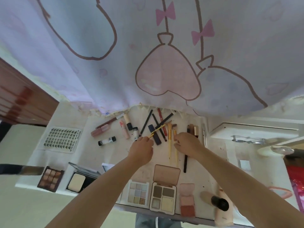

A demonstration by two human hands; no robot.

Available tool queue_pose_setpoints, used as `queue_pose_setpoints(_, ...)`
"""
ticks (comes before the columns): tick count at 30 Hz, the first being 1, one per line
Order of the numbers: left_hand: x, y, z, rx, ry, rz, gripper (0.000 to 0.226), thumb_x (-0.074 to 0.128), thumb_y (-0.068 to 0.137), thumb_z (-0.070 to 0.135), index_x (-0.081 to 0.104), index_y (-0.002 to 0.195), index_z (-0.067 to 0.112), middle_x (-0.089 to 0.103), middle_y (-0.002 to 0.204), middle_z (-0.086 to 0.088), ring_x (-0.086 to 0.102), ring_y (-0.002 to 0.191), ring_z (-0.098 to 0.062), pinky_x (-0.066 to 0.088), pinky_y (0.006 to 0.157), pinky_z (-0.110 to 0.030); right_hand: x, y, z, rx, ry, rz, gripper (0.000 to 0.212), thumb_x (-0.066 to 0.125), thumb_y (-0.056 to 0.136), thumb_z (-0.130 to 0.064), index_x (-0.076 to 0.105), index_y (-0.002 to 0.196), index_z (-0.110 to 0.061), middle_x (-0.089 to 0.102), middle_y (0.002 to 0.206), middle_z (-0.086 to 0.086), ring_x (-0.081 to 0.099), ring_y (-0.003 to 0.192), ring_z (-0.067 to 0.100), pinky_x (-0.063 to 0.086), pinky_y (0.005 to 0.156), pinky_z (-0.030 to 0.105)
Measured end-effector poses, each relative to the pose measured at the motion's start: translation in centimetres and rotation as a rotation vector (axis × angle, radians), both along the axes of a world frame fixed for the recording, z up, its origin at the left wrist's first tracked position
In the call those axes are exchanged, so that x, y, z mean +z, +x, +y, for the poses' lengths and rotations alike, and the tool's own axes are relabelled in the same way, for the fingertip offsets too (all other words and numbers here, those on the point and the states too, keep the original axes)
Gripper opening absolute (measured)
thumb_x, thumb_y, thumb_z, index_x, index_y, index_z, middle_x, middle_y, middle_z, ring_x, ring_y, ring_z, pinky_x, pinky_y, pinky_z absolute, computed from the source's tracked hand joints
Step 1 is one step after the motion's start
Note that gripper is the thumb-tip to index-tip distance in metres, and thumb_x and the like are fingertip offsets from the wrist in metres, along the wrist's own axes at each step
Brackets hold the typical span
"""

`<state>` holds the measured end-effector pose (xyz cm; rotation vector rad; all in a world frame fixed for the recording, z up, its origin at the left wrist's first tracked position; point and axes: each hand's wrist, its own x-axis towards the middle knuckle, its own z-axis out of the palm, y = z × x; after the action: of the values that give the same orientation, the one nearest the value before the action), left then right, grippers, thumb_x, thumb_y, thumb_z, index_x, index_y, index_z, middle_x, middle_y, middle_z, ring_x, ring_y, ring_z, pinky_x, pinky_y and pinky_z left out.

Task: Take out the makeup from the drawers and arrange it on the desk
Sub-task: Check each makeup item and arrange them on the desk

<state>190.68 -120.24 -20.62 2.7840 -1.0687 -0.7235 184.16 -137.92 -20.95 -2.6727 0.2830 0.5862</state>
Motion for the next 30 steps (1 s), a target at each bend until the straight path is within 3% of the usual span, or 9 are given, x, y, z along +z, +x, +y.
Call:
queue_pose_setpoints(3, -0.4, 0.0, 1.2, 0.033, -0.007, 0.014, 0.030, 0.038, 0.094, 0.021, 0.050, 0.120, 0.012, 0.049, 0.125, -0.006, 0.041, 0.119, -0.023, 0.039, 0.097, -0.033, -0.5, 1.2, 1.0, 0.059, -0.011, -0.057, 0.031, 0.043, 0.092, -0.022, 0.056, 0.119, -0.011, 0.051, 0.118, 0.009, 0.051, 0.105, 0.023, 0.044, 0.080, 0.031)
queue_pose_setpoints(6, -0.6, 0.2, 2.1, 0.067, -0.011, 0.021, 0.031, 0.039, 0.093, 0.022, 0.049, 0.121, 0.013, 0.048, 0.126, -0.005, 0.040, 0.119, -0.022, 0.039, 0.096, -0.032, -0.9, 1.7, 1.6, 0.143, -0.061, 0.005, 0.033, 0.040, 0.093, -0.023, 0.055, 0.119, -0.011, 0.046, 0.120, 0.013, 0.049, 0.105, 0.025, 0.042, 0.079, 0.032)
queue_pose_setpoints(11, -0.8, 0.6, 2.8, 0.115, -0.039, 0.035, 0.031, 0.039, 0.093, 0.022, 0.048, 0.122, 0.013, 0.047, 0.127, -0.005, 0.041, 0.117, -0.022, 0.040, 0.096, -0.032, -1.3, 1.4, 1.1, 0.105, -0.103, 0.074, 0.028, 0.038, 0.093, -0.022, 0.059, 0.104, -0.005, 0.050, 0.113, 0.013, 0.053, 0.097, 0.025, 0.042, 0.075, 0.030)
queue_pose_setpoints(20, -1.0, 0.8, 2.7, 0.128, -0.022, 0.062, 0.030, 0.039, 0.093, 0.022, 0.048, 0.121, 0.014, 0.047, 0.127, -0.005, 0.040, 0.117, -0.022, 0.041, 0.096, -0.033, -1.4, 1.1, 0.9, 0.098, -0.107, 0.131, 0.028, 0.035, 0.095, -0.021, 0.055, 0.104, -0.004, 0.050, 0.112, 0.013, 0.053, 0.098, 0.025, 0.043, 0.080, 0.033)
queue_pose_setpoints(26, -1.0, 0.9, 2.6, 0.144, -0.011, 0.066, 0.030, 0.040, 0.092, 0.021, 0.047, 0.121, 0.014, 0.047, 0.127, -0.005, 0.041, 0.115, -0.021, 0.043, 0.094, -0.032, -1.0, 3.1, 1.3, 0.062, -0.104, -0.103, 0.028, 0.039, 0.093, -0.020, 0.055, 0.113, -0.009, 0.054, 0.111, 0.008, 0.050, 0.102, 0.023, 0.043, 0.077, 0.029)
queue_pose_setpoints(30, -1.1, 0.6, 2.7, 0.194, -0.014, 0.064, 0.030, 0.041, 0.093, 0.020, 0.047, 0.121, 0.014, 0.047, 0.126, -0.004, 0.043, 0.113, -0.020, 0.043, 0.091, -0.031, -0.9, 5.4, 2.2, 0.108, -0.115, -0.174, 0.027, 0.041, 0.092, -0.016, 0.054, 0.116, -0.016, 0.054, 0.110, 0.004, 0.054, 0.097, 0.022, 0.045, 0.079, 0.036)
